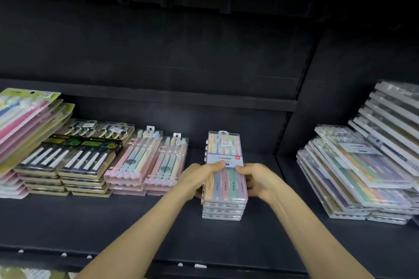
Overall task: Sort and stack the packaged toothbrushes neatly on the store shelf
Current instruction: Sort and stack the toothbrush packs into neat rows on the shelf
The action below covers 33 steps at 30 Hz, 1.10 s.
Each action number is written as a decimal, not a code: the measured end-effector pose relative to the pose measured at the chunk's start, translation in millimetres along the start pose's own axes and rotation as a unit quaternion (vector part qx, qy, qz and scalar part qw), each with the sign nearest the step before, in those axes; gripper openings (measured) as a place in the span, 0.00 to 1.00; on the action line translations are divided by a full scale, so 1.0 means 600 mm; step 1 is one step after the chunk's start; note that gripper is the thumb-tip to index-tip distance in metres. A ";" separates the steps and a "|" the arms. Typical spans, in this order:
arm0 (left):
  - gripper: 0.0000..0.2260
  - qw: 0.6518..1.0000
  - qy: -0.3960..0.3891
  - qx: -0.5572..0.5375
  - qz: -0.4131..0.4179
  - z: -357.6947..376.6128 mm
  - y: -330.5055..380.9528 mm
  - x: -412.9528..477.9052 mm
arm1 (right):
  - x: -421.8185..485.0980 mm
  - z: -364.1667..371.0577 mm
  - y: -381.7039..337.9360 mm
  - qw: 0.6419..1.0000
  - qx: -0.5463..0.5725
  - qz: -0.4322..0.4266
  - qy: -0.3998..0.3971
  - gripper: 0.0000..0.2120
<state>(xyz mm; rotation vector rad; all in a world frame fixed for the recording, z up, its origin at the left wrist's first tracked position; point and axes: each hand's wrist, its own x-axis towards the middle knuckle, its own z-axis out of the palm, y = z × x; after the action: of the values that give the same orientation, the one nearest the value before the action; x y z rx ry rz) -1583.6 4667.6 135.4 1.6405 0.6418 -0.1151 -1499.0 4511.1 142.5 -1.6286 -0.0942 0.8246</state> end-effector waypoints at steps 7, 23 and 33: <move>0.13 0.998 -0.036 0.040 -0.032 -0.018 0.035 0.018 | 0.045 0.004 -0.004 0.999 0.000 0.050 0.005 0.07; 0.17 0.900 0.088 0.370 0.213 -0.092 0.019 -0.005 | 0.081 0.084 -0.028 0.998 -0.001 0.063 -0.011 0.05; 0.19 0.893 0.109 0.380 0.213 -0.091 0.026 -0.014 | 0.040 0.092 -0.029 0.998 -0.035 0.012 0.042 0.19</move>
<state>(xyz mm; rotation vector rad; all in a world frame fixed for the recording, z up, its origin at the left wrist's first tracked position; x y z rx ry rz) -1598.9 4715.3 162.9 2.5492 0.3993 0.1663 -1505.1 4573.7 147.2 -1.7313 -0.0451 0.7781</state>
